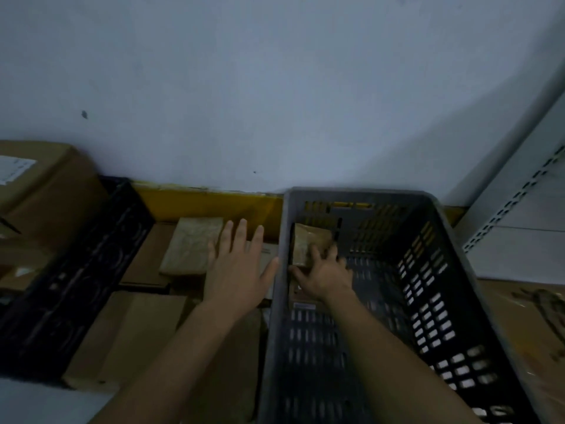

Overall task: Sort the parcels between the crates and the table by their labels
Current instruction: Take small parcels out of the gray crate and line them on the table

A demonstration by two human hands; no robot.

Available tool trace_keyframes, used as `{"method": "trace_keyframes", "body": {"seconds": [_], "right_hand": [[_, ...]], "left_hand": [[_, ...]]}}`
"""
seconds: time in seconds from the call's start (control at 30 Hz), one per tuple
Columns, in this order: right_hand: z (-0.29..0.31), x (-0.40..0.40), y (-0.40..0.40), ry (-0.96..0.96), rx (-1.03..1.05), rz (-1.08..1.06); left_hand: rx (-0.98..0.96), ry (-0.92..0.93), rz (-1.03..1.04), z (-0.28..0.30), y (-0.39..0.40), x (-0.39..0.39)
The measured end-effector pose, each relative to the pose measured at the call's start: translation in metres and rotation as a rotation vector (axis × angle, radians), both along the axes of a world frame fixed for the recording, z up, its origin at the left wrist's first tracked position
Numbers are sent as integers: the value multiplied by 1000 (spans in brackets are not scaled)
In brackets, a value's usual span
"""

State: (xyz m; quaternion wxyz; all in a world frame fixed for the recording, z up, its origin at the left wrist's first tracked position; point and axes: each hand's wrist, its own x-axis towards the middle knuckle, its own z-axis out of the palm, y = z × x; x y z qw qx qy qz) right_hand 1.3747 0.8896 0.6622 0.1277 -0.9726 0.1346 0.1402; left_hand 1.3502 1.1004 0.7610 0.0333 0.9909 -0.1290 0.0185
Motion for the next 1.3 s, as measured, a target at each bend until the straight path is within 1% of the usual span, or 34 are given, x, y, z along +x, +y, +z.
{"method": "trace_keyframes", "body": {"seconds": [0.07,0.2,0.37,0.43,0.53,0.6,0.7,0.77,0.8,0.83,0.9,1.0,1.13,1.3], "right_hand": [[-6,5,3,12,24,-23],[-9,15,6,-22,52,-61],[-14,30,6,15,198,-201],[-9,33,3,-2,216,-226],[12,25,0,-54,264,-289],[37,15,-1,-162,305,-305],[93,-4,8,-481,340,-288],[133,-16,24,-716,352,-230],[149,-21,35,-791,350,-193],[161,-23,49,-824,345,-160],[172,-22,82,-804,325,-118],[156,-18,131,-712,265,-71],[103,-10,167,-549,189,-112],[40,3,171,-321,140,-169]], "left_hand": [[-7,-3,10,1,4,-5],[-18,3,47,0,11,-14],[-19,14,117,-7,35,-23],[-26,4,136,-10,47,-25],[-31,-15,142,-12,62,-27],[-50,-28,141,-11,70,-25],[-70,-26,128,-10,81,-18],[-105,-38,103,-11,89,-14],[-118,-38,93,-11,93,-12],[-123,-33,83,-10,99,-10],[-125,-27,56,-9,112,-9],[-123,-27,11,-9,138,-7],[-108,20,-16,-15,165,-6],[-112,70,-45,-28,175,0]]}}
